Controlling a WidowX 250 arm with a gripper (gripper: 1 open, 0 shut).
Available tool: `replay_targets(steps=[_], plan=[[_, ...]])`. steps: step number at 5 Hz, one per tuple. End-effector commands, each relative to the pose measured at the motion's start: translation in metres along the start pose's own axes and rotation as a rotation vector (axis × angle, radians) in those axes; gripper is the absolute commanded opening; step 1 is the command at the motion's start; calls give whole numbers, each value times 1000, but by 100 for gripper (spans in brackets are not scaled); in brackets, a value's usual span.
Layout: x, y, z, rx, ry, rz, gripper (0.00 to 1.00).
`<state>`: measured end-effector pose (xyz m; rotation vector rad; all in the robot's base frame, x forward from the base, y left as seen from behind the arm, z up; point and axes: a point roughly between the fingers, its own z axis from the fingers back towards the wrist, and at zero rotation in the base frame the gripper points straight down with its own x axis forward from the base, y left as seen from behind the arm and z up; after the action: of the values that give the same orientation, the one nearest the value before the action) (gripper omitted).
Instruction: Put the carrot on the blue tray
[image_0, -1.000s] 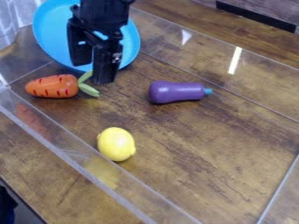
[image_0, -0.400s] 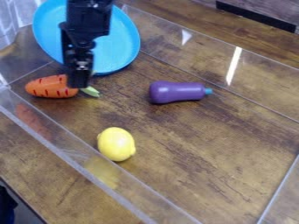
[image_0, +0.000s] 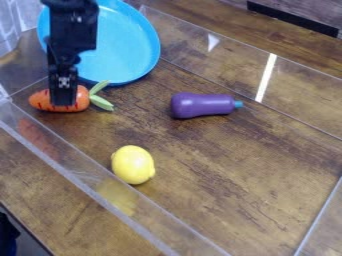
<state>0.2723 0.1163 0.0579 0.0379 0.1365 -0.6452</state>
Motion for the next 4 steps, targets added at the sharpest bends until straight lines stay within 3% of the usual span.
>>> replay_targets(steps=[1,3,4], plan=[[-1,24,-2,59,-35,56,100],[12,18,-22,72,-55,33,100],[-1,32,-29,76,-60,32,100]])
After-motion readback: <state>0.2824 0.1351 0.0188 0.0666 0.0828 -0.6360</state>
